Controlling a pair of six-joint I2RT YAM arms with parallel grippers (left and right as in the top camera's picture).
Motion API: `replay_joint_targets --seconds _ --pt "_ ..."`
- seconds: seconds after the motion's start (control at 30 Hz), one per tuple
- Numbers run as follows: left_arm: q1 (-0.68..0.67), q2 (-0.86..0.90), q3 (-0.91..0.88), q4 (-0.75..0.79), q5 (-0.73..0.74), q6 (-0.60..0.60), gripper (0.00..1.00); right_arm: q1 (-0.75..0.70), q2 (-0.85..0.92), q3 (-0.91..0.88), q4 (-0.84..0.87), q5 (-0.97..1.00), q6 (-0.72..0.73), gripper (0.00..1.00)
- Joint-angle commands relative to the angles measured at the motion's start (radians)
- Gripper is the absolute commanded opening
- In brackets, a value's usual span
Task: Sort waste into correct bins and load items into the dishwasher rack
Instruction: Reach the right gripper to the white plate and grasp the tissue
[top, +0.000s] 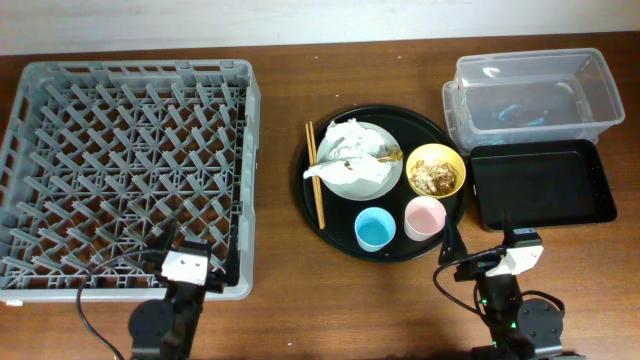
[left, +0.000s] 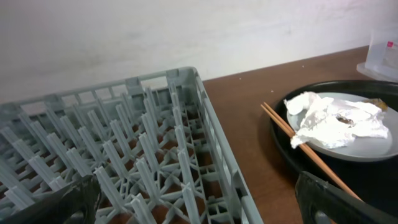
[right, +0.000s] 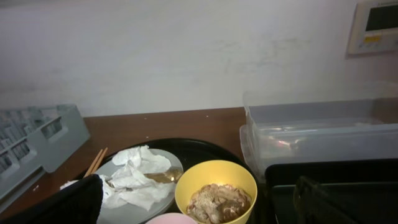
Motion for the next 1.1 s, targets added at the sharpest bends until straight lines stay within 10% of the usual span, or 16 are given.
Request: replay_joint_targets --seconds 0.0,0.33,0.83,1.07 --pt "0.006 0.126 0.106 0.004 0.026 -0.013 0.99 0.006 -0.005 0.056 -0.017 -0.006 -0.019 0.98" --pt "0.005 0.605 0.535 -0.193 0.079 -0.013 0.99 0.006 0.126 0.288 -0.211 -0.006 -0.09 0.99" --pt "-0.275 1.388 1.381 -0.72 0.035 0.14 0.99 0.005 0.993 1.257 -0.874 -0.005 -0.09 0.98" --pt "-0.295 1.508 1.421 -0.744 0.099 0.14 0.99 0.005 1.152 1.341 -0.912 -0.047 -0.06 0.98"
